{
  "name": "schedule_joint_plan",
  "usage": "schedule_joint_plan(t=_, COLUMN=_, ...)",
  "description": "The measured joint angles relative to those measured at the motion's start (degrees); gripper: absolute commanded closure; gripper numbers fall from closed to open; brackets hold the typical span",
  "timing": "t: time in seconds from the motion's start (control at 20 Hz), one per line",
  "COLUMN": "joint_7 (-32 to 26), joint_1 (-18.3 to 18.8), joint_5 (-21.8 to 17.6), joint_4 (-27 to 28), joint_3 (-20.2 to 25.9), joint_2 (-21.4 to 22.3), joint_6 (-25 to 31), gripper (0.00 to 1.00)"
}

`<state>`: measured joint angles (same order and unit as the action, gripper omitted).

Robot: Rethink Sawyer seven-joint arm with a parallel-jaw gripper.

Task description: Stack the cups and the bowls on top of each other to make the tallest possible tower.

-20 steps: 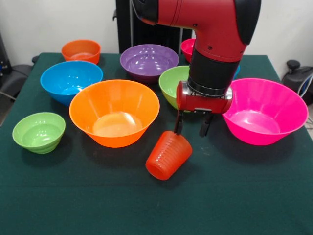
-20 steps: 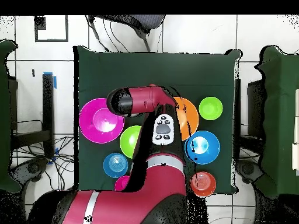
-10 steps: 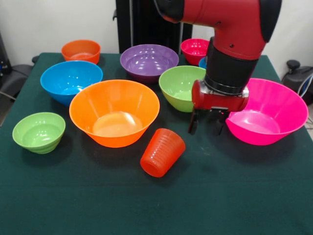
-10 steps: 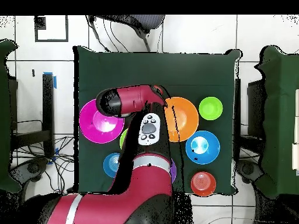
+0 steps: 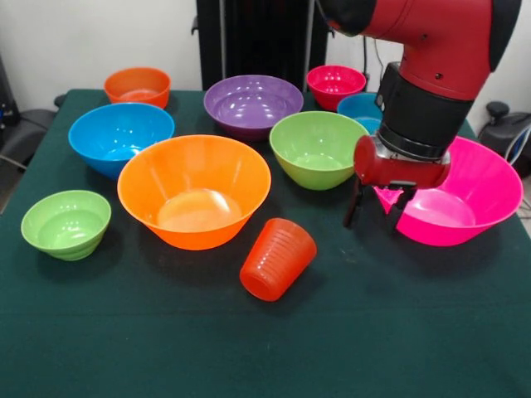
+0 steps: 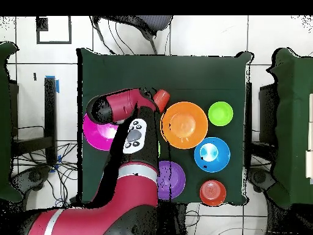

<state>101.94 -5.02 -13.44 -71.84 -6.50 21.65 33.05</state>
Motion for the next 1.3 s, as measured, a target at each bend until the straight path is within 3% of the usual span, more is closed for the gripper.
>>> schedule_joint_plan(t=1.05, joint_7=0.0, joint_1=0.4, joint_5=-3.8, joint_4=2.0, joint_3=-1.5, joint_2=-1.0, joint_6=2.5, gripper=0.0)
schedule_joint_plan(t=1.3, joint_7=0.0, joint_1=0.2, joint_5=-6.5, joint_4=3.3, joint_3=-2.1, joint_2=-1.6, joint_6=2.5, gripper=0.0)
